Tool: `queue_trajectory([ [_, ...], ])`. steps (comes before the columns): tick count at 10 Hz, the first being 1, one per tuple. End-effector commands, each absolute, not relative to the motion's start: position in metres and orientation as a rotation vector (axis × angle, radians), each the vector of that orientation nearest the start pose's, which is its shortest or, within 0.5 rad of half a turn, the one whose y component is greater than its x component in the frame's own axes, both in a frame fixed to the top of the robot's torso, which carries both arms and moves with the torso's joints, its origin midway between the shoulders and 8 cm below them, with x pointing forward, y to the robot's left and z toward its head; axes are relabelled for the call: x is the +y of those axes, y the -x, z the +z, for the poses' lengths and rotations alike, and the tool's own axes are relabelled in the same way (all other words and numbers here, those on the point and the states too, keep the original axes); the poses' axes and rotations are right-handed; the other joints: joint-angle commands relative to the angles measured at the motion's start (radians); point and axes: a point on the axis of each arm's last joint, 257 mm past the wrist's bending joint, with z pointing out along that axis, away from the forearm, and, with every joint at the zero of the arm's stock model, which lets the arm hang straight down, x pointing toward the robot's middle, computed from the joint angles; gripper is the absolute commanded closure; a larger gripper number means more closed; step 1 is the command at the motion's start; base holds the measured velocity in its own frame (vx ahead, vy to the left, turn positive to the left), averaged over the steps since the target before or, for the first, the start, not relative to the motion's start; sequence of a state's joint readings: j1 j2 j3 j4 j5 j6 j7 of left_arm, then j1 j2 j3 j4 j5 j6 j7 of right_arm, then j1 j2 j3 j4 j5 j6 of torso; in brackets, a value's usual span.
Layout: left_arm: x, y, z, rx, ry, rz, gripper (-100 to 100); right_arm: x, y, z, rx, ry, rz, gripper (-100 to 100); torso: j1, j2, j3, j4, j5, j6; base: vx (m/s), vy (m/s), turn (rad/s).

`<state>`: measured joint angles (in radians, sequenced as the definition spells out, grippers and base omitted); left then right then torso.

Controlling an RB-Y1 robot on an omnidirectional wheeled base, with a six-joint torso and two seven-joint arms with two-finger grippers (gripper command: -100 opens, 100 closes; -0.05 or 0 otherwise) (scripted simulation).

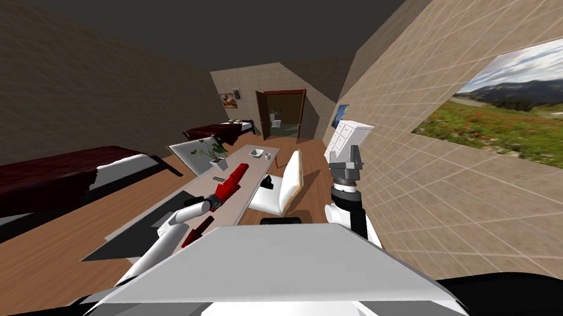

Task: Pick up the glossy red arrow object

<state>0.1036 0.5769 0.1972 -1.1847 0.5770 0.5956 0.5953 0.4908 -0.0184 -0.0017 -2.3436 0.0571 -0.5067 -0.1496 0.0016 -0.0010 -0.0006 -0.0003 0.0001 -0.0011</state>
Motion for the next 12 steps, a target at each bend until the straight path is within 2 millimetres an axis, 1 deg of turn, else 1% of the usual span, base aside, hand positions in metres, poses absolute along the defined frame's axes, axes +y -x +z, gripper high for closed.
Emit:
queue_trajectory([
  [1,0.567,-0.339,-0.465,0.720,2.552,-0.599,-100,-0.266,-0.331,0.056,0.572,-0.599,1.426,0,0.000,0.000,0.000,0.000,0.000,0.000,0.028,0.036,-0.075],
  [2,0.568,-0.335,-0.469,0.715,2.560,-0.587,-100,-0.266,-0.331,0.056,0.572,-0.599,1.426,0,0.000,0.001,0.000,0.000,0.000,-0.001,0.007,0.016,0.019],
  [3,0.579,-0.315,-0.478,0.670,2.617,-0.515,-100,-0.266,-0.331,0.056,0.572,-0.599,1.426,0,-0.001,0.002,0.001,0.000,0.000,-0.001,0.018,0.029,-0.132],
  [4,0.580,-0.309,-0.483,0.662,2.629,-0.496,-100,-0.266,-0.331,0.056,0.572,-0.599,1.426,0,-0.001,0.001,0.001,0.000,0.000,0.000,0.007,0.037,-0.108],
  [5,0.590,-0.287,-0.492,0.612,2.682,-0.422,-100,-0.266,-0.331,0.056,0.572,-0.599,1.426,0,-0.001,0.002,0.001,0.000,0.000,0.000,0.008,0.044,-0.125],
  [6,0.589,-0.282,-0.495,0.608,2.694,-0.405,-100,-0.266,-0.331,0.056,0.572,-0.599,1.426,0,0.000,0.002,0.001,0.000,0.000,0.000,0.005,0.029,-0.082],
  [7,0.597,-0.260,-0.503,0.560,2.742,-0.333,-100,-0.266,-0.331,0.056,0.572,-0.599,1.426,0,-0.001,0.002,0.001,0.000,0.000,-0.001,0.007,0.039,-0.113],
  [8,0.596,-0.255,-0.506,0.555,2.753,-0.316,-100,-0.266,-0.331,0.056,0.572,-0.599,1.426,0,0.000,0.002,0.001,0.000,0.000,0.000,0.006,0.032,-0.092],
  [9,0.601,-0.235,-0.511,0.512,2.798,-0.248,-100,-0.266,-0.331,0.056,0.572,-0.599,1.426,0,-0.001,0.002,0.001,0.000,0.000,-0.001,0.007,0.038,-0.109],
  [11,0.601,-0.228,-0.515,0.502,2.807,-0.229,-100,-0.266,-0.331,0.056,0.572,-0.599,1.426,0,-0.001,0.002,0.001,0.000,0.000,-0.001,0.003,0.015,-0.043],
  [12,0.604,-0.208,-0.520,0.460,2.849,-0.162,-100,-0.266,-0.331,0.056,0.572,-0.599,1.426,0,-0.002,0.002,0.001,0.000,0.000,-0.001,0.004,0.024,-0.070],
])
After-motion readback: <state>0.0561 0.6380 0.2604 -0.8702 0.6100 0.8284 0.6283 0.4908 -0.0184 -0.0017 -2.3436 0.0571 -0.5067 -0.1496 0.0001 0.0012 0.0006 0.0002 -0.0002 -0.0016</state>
